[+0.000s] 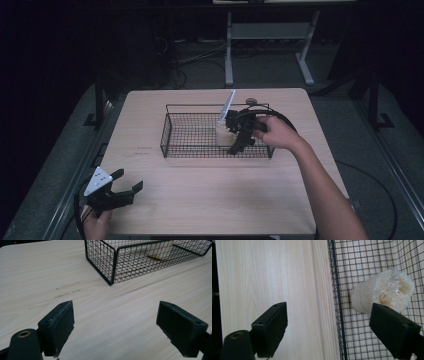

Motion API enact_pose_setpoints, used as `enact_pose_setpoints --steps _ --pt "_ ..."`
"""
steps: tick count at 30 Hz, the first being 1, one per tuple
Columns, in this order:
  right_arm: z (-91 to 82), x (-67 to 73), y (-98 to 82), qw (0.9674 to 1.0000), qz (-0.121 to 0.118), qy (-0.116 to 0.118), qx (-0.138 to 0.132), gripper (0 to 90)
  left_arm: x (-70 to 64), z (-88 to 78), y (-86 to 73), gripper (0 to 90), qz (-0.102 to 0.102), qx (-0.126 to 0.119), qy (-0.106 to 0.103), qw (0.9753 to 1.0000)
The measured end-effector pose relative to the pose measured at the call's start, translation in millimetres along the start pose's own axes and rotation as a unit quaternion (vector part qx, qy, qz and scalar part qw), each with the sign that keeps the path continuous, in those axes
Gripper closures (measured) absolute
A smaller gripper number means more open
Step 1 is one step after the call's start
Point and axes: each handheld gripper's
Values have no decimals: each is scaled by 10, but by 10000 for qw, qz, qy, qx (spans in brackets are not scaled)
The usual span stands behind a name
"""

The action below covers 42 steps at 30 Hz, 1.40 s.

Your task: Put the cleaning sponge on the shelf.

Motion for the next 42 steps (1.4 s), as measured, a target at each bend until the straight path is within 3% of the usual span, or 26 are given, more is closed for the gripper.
enact_pose_setpoints --steps 14,42 --pt "32 99 -119 10000 17 -71 66 146 -10 5 -1 139 18 -7 0 10000" --pt "219 358 -338 9999 -83 141 11 147 -21 11 0 139 42 30 -3 10000"
Point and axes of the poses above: each handheld gripper's, and its own axes: z roughly forward along the jaws, y roughly out of its top, x roughly to its left, and after that the axes turned 2 degrees about x, right-handed
